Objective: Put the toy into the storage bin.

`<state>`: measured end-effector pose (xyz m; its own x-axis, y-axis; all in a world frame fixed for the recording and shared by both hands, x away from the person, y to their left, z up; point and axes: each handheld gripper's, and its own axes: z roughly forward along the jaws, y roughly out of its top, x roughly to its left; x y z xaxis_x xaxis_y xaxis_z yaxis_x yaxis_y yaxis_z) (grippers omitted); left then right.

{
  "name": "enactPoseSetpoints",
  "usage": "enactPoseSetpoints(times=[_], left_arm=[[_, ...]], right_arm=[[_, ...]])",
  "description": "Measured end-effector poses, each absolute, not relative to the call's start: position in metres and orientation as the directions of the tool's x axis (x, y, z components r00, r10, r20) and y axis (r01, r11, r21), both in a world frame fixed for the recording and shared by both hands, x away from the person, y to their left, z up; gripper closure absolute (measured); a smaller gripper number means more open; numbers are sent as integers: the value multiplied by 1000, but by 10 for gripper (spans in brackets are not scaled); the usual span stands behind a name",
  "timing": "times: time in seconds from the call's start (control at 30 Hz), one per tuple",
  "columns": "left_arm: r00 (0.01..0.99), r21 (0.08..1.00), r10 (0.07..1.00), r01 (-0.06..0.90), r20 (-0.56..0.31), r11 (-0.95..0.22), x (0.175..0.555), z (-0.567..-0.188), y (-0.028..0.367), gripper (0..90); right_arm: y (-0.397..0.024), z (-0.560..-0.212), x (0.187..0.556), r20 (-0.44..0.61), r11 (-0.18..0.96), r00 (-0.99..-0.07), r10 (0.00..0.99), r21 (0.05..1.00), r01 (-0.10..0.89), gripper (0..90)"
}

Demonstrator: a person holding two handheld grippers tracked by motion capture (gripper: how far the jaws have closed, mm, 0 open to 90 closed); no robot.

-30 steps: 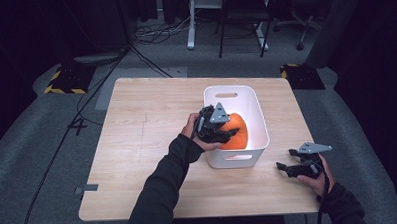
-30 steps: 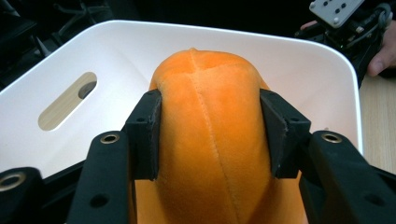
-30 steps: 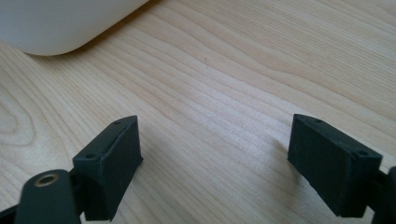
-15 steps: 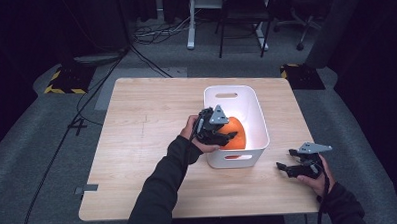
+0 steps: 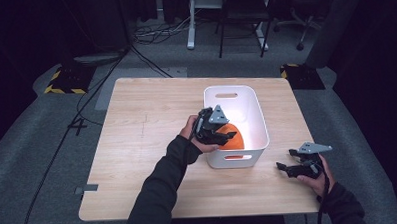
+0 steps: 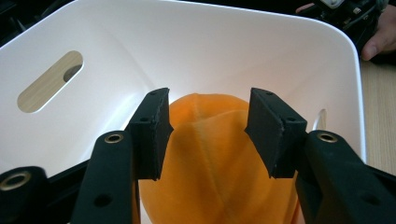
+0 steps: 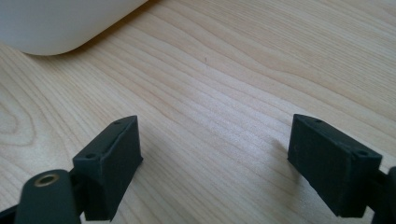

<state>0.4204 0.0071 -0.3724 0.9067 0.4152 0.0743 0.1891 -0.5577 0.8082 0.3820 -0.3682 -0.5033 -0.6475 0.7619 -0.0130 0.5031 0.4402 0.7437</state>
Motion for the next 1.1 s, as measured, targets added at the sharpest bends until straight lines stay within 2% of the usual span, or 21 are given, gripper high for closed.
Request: enactPoseSetpoints(times=[0.33,0.77,0.9,0.93,1.1], left_arm=[[913,799,403,191,69,-569,423,-375,6,507],[897,813,435,198,74,-548,421,-372,8,473],[891,821,448,201,74,-535,421,-372,9,453],[881,822,466,206,80,-530,421,-371,9,397],[877,827,473,204,84,-524,421,-370,9,371]], right_arm=[[-368,-503,382,-13,440,-647,762,744,503,171],[-368,-503,382,-13,440,-647,762,744,503,171],[-368,-503,382,-11,439,-647,762,743,504,171],[-368,-503,382,-11,439,-647,762,743,504,171],[-368,-503,382,-13,440,-648,762,744,503,171]])
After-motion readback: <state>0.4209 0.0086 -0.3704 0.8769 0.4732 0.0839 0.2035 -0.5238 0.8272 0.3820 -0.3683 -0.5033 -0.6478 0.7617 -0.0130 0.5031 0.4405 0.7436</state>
